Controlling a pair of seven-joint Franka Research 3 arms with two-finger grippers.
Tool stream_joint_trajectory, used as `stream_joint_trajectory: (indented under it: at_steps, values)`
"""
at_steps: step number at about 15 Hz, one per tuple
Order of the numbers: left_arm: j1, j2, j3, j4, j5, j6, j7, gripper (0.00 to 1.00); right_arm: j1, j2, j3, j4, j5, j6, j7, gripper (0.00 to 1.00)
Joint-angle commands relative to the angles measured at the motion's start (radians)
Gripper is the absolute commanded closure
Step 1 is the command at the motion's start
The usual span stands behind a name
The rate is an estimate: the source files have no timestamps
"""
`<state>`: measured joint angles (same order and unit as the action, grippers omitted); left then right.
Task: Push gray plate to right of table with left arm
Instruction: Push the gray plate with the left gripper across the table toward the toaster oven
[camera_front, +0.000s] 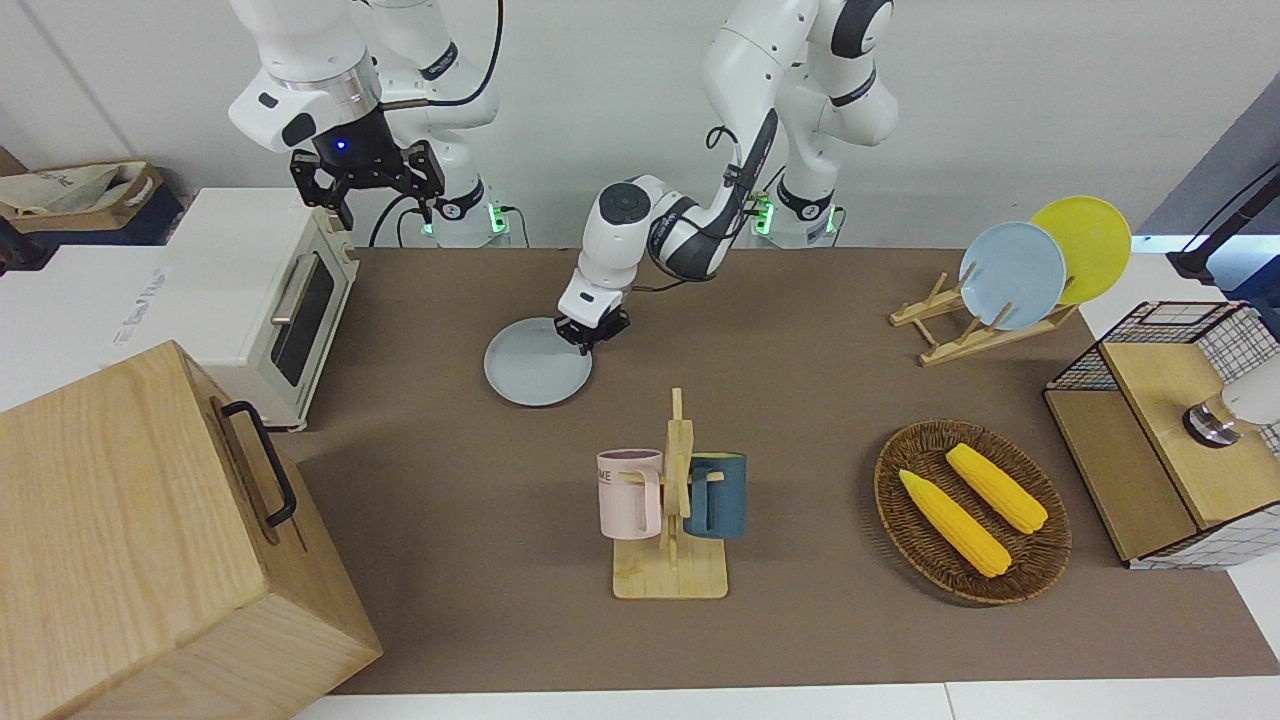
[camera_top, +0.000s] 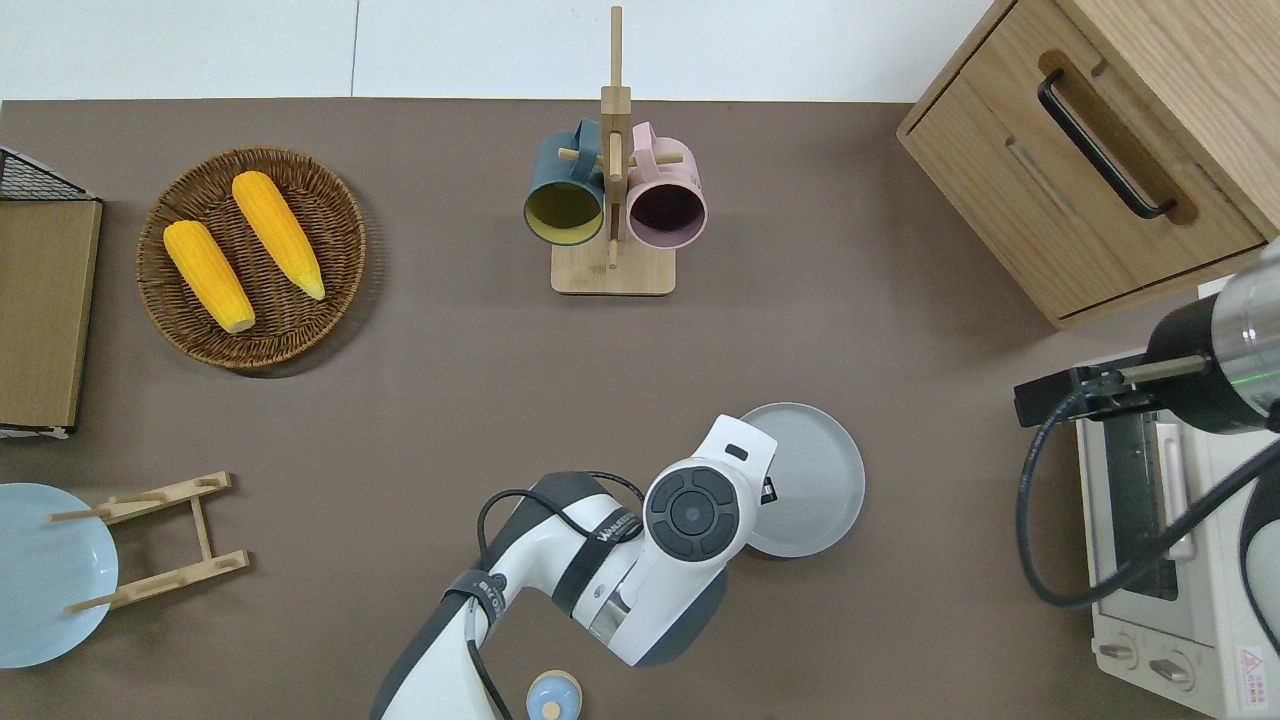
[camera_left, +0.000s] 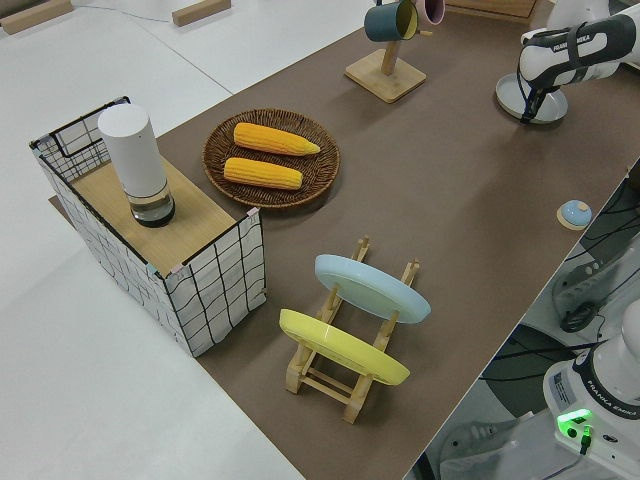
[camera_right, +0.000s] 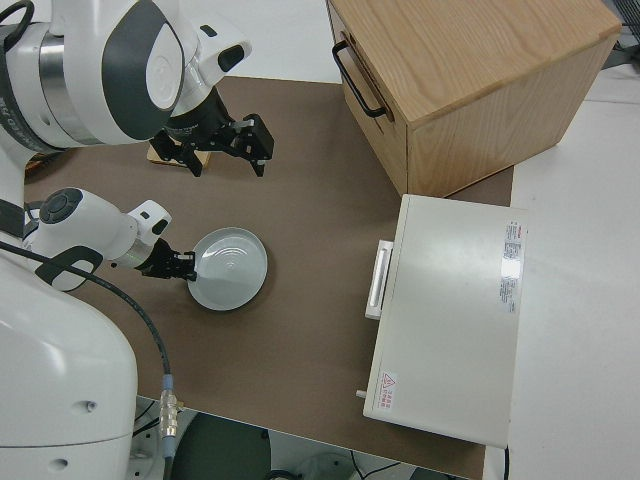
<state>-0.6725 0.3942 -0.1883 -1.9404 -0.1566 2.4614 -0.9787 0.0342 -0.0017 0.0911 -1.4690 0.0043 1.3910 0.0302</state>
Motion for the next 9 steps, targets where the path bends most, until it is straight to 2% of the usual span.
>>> stream_joint_trajectory:
  at_steps: [1, 6, 7, 8, 9]
  values:
    - [-0.059, 0.083, 0.009, 0.058, 0.003, 0.005, -0.060, 1.00, -0.011, -0.008, 0.004, -0.001, 0.008, -0.012, -0.003, 0.017]
    - [-0.059, 0.083, 0.009, 0.087, 0.005, -0.002, -0.069, 0.99, -0.011, -0.008, 0.006, -0.001, 0.010, -0.012, -0.003, 0.017]
    - [-0.059, 0.083, 0.009, 0.093, 0.005, -0.010, -0.069, 0.89, -0.011, -0.008, 0.004, -0.001, 0.008, -0.012, -0.003, 0.017]
    - [-0.059, 0.083, 0.009, 0.101, 0.005, -0.025, -0.067, 0.60, -0.011, -0.008, 0.006, 0.001, 0.008, -0.012, -0.003, 0.017]
    - [-0.059, 0.081, 0.010, 0.110, 0.005, -0.048, -0.067, 0.16, -0.011, -0.008, 0.006, 0.001, 0.008, -0.012, -0.001, 0.017]
